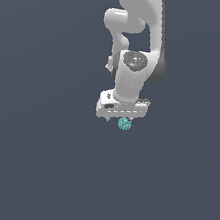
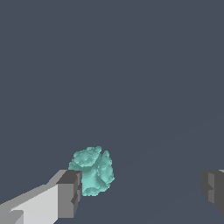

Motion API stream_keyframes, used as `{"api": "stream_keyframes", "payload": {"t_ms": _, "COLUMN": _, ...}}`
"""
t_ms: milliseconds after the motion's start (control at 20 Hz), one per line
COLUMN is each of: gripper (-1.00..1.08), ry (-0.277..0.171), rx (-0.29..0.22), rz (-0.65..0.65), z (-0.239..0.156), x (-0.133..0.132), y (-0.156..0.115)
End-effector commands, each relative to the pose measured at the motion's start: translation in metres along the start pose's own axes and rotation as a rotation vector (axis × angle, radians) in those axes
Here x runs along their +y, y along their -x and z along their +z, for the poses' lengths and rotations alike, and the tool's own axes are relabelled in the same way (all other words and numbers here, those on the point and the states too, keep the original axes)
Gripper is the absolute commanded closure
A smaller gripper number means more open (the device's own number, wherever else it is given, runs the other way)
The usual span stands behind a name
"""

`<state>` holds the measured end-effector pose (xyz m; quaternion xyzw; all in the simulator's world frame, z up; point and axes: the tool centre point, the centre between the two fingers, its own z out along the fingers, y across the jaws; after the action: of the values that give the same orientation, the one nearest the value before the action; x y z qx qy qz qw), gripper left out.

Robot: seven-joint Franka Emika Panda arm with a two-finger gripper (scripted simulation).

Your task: Pick up the object and move it to a goal position.

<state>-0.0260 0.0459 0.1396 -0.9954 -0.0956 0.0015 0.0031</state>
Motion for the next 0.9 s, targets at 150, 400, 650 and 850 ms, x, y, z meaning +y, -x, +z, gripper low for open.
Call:
{"api": "stream_keyframes", "payload": {"t_ms": 150, "gripper": -0.92, "ry": 0.005, "rx": 0.0, "rz": -0.126, "z": 0.027, "x": -0.028, "y": 0.021}}
{"api": "stream_keyframes", "payload": {"t_ms": 400, "gripper": -0.92, "ry": 0.007, "rx": 0.001, "rz": -0.204, "z": 0.042, "x": -0.044, "y": 0.036}}
{"api": "stream_keyframes", "payload": {"t_ms": 650, "gripper": -0.92, "ry": 0.007, "rx": 0.002, "rz": -0.236, "z": 0.048, "x": -0.051, "y": 0.043}}
{"api": "stream_keyframes", "payload": {"t_ms": 850, "gripper": -0.92, "ry": 0.006, "rx": 0.001, "rz": -0.232, "z": 0.049, "x": -0.05, "y": 0.042}}
